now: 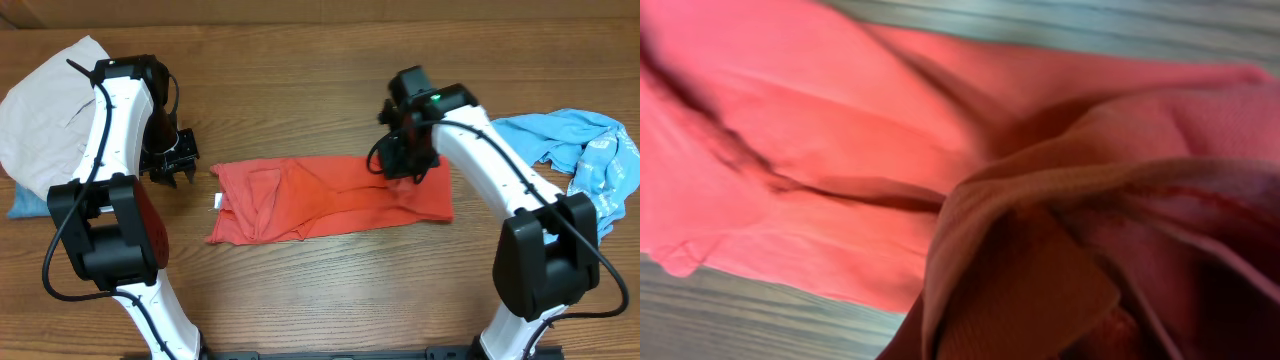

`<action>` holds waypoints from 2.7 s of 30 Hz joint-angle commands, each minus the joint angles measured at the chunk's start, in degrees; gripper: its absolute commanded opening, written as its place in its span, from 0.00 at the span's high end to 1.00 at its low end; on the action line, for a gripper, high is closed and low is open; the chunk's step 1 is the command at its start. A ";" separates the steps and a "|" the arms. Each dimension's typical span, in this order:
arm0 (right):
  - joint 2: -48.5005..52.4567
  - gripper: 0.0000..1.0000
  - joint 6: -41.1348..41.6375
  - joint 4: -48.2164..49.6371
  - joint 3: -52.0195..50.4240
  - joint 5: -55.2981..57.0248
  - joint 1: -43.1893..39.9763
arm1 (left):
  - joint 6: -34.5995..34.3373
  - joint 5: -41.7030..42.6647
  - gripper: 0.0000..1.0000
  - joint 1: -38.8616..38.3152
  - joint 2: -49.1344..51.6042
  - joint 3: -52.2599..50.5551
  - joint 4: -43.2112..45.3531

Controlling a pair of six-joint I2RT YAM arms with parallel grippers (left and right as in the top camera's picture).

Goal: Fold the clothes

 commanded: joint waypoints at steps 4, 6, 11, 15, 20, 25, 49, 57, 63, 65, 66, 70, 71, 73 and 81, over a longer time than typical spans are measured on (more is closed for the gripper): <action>-1.66 0.95 -0.42 3.80 -1.20 0.11 4.35 | 0.52 0.66 0.67 0.20 -1.77 1.36 0.02; -1.66 0.95 -0.44 4.22 -1.20 0.11 4.92 | 0.52 0.66 0.67 0.20 -1.77 1.36 -0.02; -1.66 0.95 -2.62 3.91 -1.20 -0.11 5.68 | 0.52 0.66 0.67 0.20 -1.77 1.36 -0.04; -1.66 0.94 -2.91 3.65 -1.20 -0.74 6.01 | 0.52 0.66 0.67 0.20 -1.77 1.36 -0.02; -1.66 0.94 -5.64 3.43 -1.20 -2.01 7.08 | 0.52 0.63 0.67 0.20 -1.77 1.36 0.02; -1.66 0.94 -6.12 3.45 -1.20 -2.05 8.87 | 0.52 0.63 0.67 0.22 -1.77 1.36 0.02; -1.68 0.56 -2.84 5.42 -1.16 7.56 8.41 | 0.74 0.98 0.63 0.20 -1.77 1.33 0.07; -4.17 0.51 5.95 5.40 2.32 11.06 2.69 | 6.16 10.32 0.42 -0.76 -1.77 -0.42 0.55; -6.69 0.47 6.71 3.17 2.60 11.02 -4.11 | 9.22 13.18 0.39 -3.56 -1.77 -7.26 5.29; -6.69 0.47 6.69 1.55 2.60 11.02 -6.23 | 10.67 14.14 0.38 -4.59 -1.77 -10.10 8.28; -6.67 0.47 6.69 0.76 2.60 10.99 -7.21 | 11.30 14.67 0.39 -5.14 -1.77 -11.65 10.29; -6.67 0.47 6.69 -0.44 2.60 10.99 -9.94 | 12.57 15.15 0.37 -6.93 -1.77 -17.64 18.43; -6.67 0.47 6.67 -0.63 2.60 10.99 -10.43 | 12.55 15.13 0.37 -7.21 -1.77 -19.10 20.31; -6.67 0.47 6.69 -0.94 2.60 10.97 -11.08 | 11.72 15.15 0.36 -7.41 -1.77 -21.84 23.15; -6.67 0.47 6.49 -1.07 2.60 10.82 -11.21 | 10.67 15.45 0.72 -7.41 -1.77 -27.74 27.02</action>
